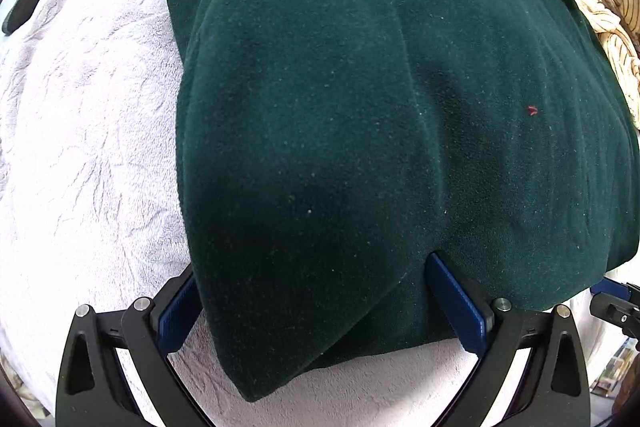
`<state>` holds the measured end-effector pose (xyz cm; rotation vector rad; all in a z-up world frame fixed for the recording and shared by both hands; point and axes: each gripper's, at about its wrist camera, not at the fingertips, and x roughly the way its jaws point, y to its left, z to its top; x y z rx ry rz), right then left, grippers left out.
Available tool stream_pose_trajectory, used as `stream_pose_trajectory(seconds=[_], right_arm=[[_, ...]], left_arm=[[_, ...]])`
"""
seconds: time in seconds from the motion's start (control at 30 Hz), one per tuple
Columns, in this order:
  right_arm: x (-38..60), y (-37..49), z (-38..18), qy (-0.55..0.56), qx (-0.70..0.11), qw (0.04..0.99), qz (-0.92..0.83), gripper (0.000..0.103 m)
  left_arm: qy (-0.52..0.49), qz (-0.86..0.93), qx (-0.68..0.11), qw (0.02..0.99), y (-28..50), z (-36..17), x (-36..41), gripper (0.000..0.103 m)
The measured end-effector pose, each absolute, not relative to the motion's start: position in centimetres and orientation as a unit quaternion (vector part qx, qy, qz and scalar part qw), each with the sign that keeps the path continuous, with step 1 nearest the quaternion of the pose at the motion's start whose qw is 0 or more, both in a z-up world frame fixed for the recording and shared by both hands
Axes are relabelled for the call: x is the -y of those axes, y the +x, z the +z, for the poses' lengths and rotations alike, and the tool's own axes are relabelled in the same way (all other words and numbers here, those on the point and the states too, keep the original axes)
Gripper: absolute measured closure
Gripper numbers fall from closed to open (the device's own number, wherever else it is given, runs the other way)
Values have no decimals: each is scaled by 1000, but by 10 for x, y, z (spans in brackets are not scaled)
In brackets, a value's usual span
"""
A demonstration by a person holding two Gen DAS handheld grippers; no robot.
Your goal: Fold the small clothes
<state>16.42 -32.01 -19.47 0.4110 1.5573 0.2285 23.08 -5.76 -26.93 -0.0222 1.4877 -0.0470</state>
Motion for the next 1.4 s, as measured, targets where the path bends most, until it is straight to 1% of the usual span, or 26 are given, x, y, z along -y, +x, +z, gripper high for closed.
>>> stream_pose_trajectory(seconds=[0.2,0.43,0.7,0.9,0.93,0.97,1.0,1.1,1.13,1.17,1.23,1.27,1.3,1.33,1.37,1.4], right_arm=[[313,164,-189,162,-690,697,109,33],[298,166,-185,155,-685,703,113,33],[282,172,-179,142,-683,706,118,33],[269,180,-163,127,-666,723,134,33],[266,182,-159,122,-662,726,137,33],[264,183,-157,118,-659,730,139,33],[263,184,-154,115,-655,734,139,33],[272,191,-144,113,-636,753,128,33],[279,191,-143,116,-631,757,119,33],[289,193,-142,122,-627,762,104,33],[312,194,-144,141,-624,765,73,33],[320,195,-147,147,-626,763,59,33],[330,196,-151,153,-630,760,47,33],[338,197,-156,161,-634,755,42,33],[343,197,-160,165,-638,751,42,34],[346,197,-164,168,-643,746,43,48]], left_arm=[[-7,-22,-665,746,221,-276,69,0],[-10,-15,-638,770,204,-276,59,0],[-21,-23,-637,770,198,-267,57,0],[-107,-77,-587,799,182,-228,21,0],[-117,-92,-582,799,181,-224,14,5],[-121,-106,-581,798,180,-221,10,14],[-115,-117,-586,794,180,-220,8,16],[-93,-142,-592,788,181,-224,8,16],[-87,-155,-596,783,182,-227,12,20],[-85,-164,-599,779,184,-230,15,34],[-75,-172,-612,768,187,-235,25,44],[-66,-169,-616,767,188,-238,27,60],[-61,-172,-620,763,189,-240,28,72],[-64,-178,-626,757,189,-241,30,90],[-72,-178,-629,753,188,-243,28,91],[-73,-176,-629,754,187,-238,32,91]])
